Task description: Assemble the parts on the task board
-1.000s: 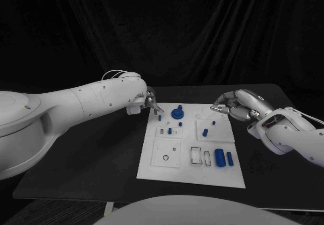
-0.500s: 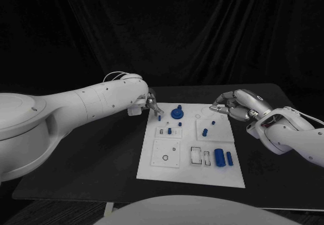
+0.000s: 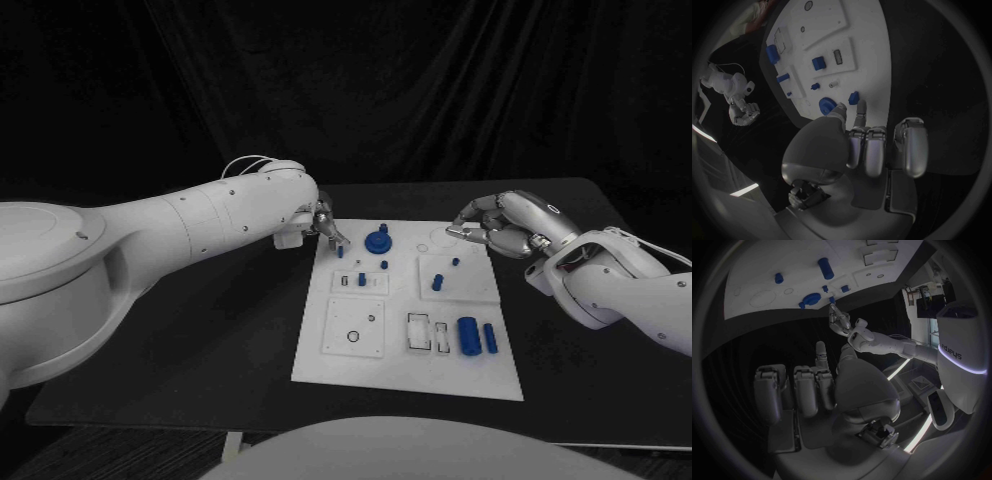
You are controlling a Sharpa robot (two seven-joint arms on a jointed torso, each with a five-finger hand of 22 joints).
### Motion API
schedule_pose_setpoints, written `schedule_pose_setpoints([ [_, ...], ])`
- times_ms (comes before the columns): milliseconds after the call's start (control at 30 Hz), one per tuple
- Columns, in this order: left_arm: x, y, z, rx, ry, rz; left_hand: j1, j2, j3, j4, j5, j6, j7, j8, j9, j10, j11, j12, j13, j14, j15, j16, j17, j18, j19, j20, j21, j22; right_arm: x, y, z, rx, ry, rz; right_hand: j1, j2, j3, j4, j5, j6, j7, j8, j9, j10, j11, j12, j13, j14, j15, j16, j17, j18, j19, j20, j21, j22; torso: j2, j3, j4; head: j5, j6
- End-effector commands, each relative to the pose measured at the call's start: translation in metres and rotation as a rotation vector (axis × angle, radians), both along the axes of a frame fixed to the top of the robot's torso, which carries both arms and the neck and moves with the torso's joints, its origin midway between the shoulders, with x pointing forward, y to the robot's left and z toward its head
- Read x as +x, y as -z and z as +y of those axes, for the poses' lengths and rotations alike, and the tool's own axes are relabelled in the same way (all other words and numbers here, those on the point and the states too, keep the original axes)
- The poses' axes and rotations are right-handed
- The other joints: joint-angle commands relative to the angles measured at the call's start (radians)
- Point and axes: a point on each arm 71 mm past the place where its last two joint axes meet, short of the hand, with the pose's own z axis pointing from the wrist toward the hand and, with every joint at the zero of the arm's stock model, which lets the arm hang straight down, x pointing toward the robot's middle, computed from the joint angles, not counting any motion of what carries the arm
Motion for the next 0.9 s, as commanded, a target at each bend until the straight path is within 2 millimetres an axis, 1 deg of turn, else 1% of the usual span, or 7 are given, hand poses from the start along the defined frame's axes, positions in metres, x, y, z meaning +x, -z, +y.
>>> schedule_pose_setpoints([
  [33, -0.0002, 0.0006, -0.0028, -0.011, 0.006, -0.002, 0.002, 0.006, 0.002, -0.009, 0.009, -0.004, 0.004, -0.004, -0.001, 0.104, 0.003, 0.003, 0.263, 0.106, -0.001, 0.003, 0.263, 0.002, 0.045, 0.002, -0.005, 0.211, -0.0004, 0.0011, 0.0003, -0.003, -0.001, 0.008, -0.002, 0.006, -0.006, 0.000, -0.005, -0.005, 0.004, -0.005, -0.001, 0.104, -0.005, 0.001, 0.261, 0.104, -0.003, 0.003, 0.263, -0.001, 0.087, -0.003, -0.001, 0.254, 0.000, 0.0004, 0.0009, -0.002, 0.000],
  [300, -0.0005, 0.0014, -0.0037, -0.009, 0.009, 0.004, 0.009, 0.008, 0.005, -0.018, 0.017, 0.005, 0.001, 0.001, 0.001, 0.104, 0.001, 0.003, 0.263, 0.106, -0.001, 0.003, 0.263, 0.003, 0.044, 0.002, -0.007, 0.210, -0.0004, 0.0012, 0.0007, -0.003, -0.002, 0.009, -0.002, 0.006, -0.006, 0.000, -0.005, -0.005, 0.004, -0.005, -0.001, 0.104, -0.005, 0.001, 0.261, 0.104, -0.003, 0.003, 0.263, -0.001, 0.087, -0.003, -0.001, 0.254, 0.000, 0.0001, 0.0001, -0.003, 0.000],
  [467, -0.0009, 0.0018, -0.0054, -0.011, 0.013, 0.006, 0.017, 0.009, 0.008, -0.029, 0.035, 0.012, -0.003, 0.006, 0.006, 0.104, -0.002, 0.003, 0.263, 0.106, -0.004, 0.003, 0.263, 0.003, 0.044, 0.000, -0.007, 0.210, -0.0004, 0.0013, 0.0008, -0.004, -0.002, 0.010, -0.002, 0.006, -0.006, 0.000, -0.005, -0.004, 0.004, -0.005, -0.001, 0.104, -0.005, 0.001, 0.261, 0.104, -0.003, 0.003, 0.263, 0.000, 0.087, -0.003, -0.002, 0.254, 0.000, 0.0004, 0.0007, -0.005, 0.000],
  [600, -0.0012, 0.0021, -0.0065, -0.009, 0.016, 0.010, 0.018, 0.008, 0.008, -0.031, 0.039, 0.013, -0.004, 0.007, 0.007, 0.104, -0.002, 0.003, 0.263, 0.106, -0.004, 0.003, 0.263, 0.003, 0.044, 0.000, -0.008, 0.210, -0.0004, 0.0013, 0.0009, -0.004, -0.002, 0.010, -0.002, 0.006, -0.006, 0.000, -0.005, -0.004, 0.004, -0.005, -0.001, 0.104, -0.005, 0.001, 0.261, 0.104, -0.003, 0.003, 0.263, 0.000, 0.086, -0.003, -0.002, 0.253, -0.001, 0.0006, -0.0003, -0.004, 0.000],
  [733, -0.0014, 0.0025, -0.0068, -0.003, 0.016, 0.016, 0.018, 0.008, 0.008, -0.032, 0.039, 0.013, -0.004, 0.008, 0.007, 0.104, -0.002, 0.003, 0.263, 0.106, -0.004, 0.003, 0.263, 0.003, 0.044, 0.000, -0.008, 0.210, -0.0004, 0.0013, 0.0010, -0.004, -0.002, 0.010, -0.002, 0.006, -0.006, 0.000, -0.005, -0.004, 0.004, -0.005, -0.001, 0.104, -0.005, 0.001, 0.261, 0.104, -0.003, 0.003, 0.263, 0.000, 0.086, -0.003, -0.002, 0.253, 0.000, 0.0006, 0.0007, -0.005, 0.000],
  [900, -0.0017, 0.0031, -0.0062, 0.007, 0.013, 0.025, 0.017, 0.007, 0.007, -0.032, 0.039, 0.013, -0.003, 0.008, 0.008, 0.104, -0.002, 0.003, 0.263, 0.106, -0.005, 0.003, 0.263, 0.003, 0.043, 0.000, -0.010, 0.209, -0.0005, 0.0010, 0.0011, -0.002, -0.004, 0.006, -0.002, 0.006, -0.006, 0.000, -0.005, -0.004, 0.004, -0.005, -0.001, 0.104, -0.005, 0.001, 0.261, 0.104, -0.003, 0.003, 0.263, 0.000, 0.086, -0.003, -0.002, 0.253, 0.000, 0.0005, 0.0004, -0.007, 0.000],
])
